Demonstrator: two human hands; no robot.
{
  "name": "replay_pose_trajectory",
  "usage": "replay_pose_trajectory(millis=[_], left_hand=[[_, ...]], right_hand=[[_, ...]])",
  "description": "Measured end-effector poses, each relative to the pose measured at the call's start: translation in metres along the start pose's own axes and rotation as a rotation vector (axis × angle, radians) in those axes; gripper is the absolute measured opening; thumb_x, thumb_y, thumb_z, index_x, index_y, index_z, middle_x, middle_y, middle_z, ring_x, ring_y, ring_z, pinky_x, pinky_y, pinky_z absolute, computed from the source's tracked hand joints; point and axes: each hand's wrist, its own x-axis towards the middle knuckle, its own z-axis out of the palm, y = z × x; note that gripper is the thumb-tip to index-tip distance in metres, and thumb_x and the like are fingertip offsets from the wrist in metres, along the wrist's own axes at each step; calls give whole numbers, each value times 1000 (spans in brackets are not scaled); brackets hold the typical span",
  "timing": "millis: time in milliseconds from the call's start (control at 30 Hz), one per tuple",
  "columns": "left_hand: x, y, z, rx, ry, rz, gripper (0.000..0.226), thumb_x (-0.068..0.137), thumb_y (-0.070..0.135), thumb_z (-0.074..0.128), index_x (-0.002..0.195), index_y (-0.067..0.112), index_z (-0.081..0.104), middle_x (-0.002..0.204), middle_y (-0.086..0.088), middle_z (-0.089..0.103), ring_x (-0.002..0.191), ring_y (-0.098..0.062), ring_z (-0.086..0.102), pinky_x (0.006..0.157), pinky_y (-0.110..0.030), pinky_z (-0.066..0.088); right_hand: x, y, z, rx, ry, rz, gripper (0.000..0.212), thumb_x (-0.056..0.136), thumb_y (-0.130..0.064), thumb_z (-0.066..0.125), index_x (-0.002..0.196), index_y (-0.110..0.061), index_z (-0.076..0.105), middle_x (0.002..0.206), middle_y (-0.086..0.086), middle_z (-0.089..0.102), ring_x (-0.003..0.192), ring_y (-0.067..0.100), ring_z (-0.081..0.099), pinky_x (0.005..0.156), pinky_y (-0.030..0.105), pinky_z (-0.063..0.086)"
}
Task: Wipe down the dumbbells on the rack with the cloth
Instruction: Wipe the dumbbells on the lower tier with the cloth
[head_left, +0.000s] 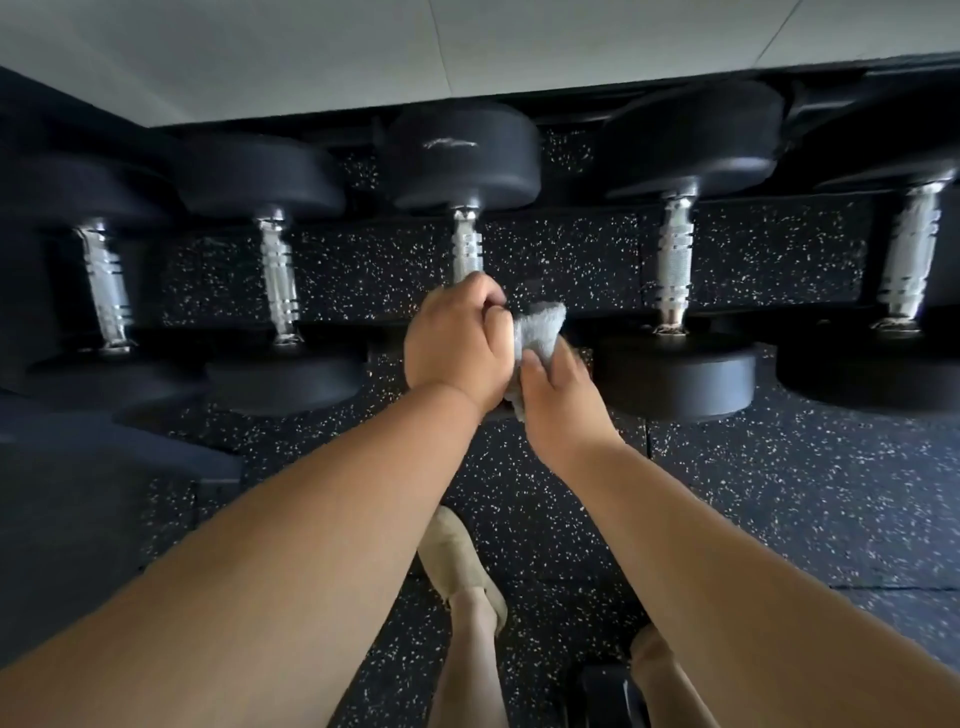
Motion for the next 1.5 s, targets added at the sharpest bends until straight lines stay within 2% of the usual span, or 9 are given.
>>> replay_pose_trajectory(millis=[100, 233, 333, 433, 533, 767, 1033, 1300, 1500], left_hand=[[-3, -20, -24, -42, -55, 119, 42, 88, 29, 34, 114, 17, 66, 107, -5, 68, 103, -27, 57, 84, -40, 48], [-2, -95, -76, 242, -57, 275, 38, 94, 26, 35, 112, 12, 65, 103, -6, 68, 98, -29, 58, 83, -46, 52], [11, -143, -103, 375, -83, 231, 28, 97, 26, 44, 109, 14, 66, 103, -6, 69, 98, -31, 59, 84, -48, 52], [21, -162, -104, 439, -142, 259, 36, 97, 40, 39, 104, 17, 67, 101, -4, 68, 98, -32, 59, 83, -49, 53], [19, -164, -99, 459, -111, 292, 43, 93, 48, 35, 95, 19, 67, 91, 0, 67, 91, -30, 58, 74, -43, 50], [13, -163, -92, 562, 1, 161, 34, 88, 47, 43, 78, 20, 62, 70, 2, 58, 69, -25, 46, 64, -36, 33], [15, -166, -91, 512, 6, 104, 28, 85, 46, 51, 72, 22, 56, 66, 0, 56, 65, -29, 51, 58, -35, 36], [15, -169, -87, 523, 63, 136, 26, 86, 43, 54, 73, 21, 57, 64, 2, 54, 62, -26, 49, 55, -32, 32], [13, -168, -87, 524, 70, 150, 26, 85, 44, 54, 73, 20, 56, 65, 0, 55, 62, -28, 49, 57, -33, 31]], right_hand=[[14, -13, 6, -140, 41, 12, 57, 106, -55, 33, 153, -23, 41, 153, 5, 47, 139, 25, 45, 110, 39, 38], [38, -4, 1, -219, 111, 215, 57, 111, -47, 20, 143, -12, 51, 134, 17, 61, 119, 35, 59, 89, 33, 40], [15, -6, 21, -147, 207, 88, 54, 110, -43, 21, 145, -13, 50, 141, 13, 57, 124, 31, 54, 102, 38, 41], [-26, -8, 57, -530, 159, -319, 63, 108, -43, 13, 157, -14, 38, 167, 10, 25, 158, 31, 12, 129, 51, 7], [-32, -5, 67, -700, 131, -377, 63, 105, -60, 8, 163, -37, 21, 172, -1, 1, 158, 31, -13, 124, 49, -15], [0, -1, 52, -125, 361, -77, 60, 98, -67, 39, 146, -33, 47, 148, -1, 44, 130, 19, 49, 113, 43, 42], [-25, -20, 91, -989, 228, -482, 57, 103, -50, 44, 156, -29, 42, 166, 17, 27, 155, 45, 12, 125, 63, 10], [-1, -3, 39, -271, 285, 89, 55, 109, -53, 18, 154, -29, 39, 145, 7, 56, 128, 29, 56, 107, 43, 47], [-15, -15, 70, -748, 266, -335, 65, 107, -51, 34, 160, -14, 27, 165, 14, 24, 154, 35, 19, 126, 57, 20]])
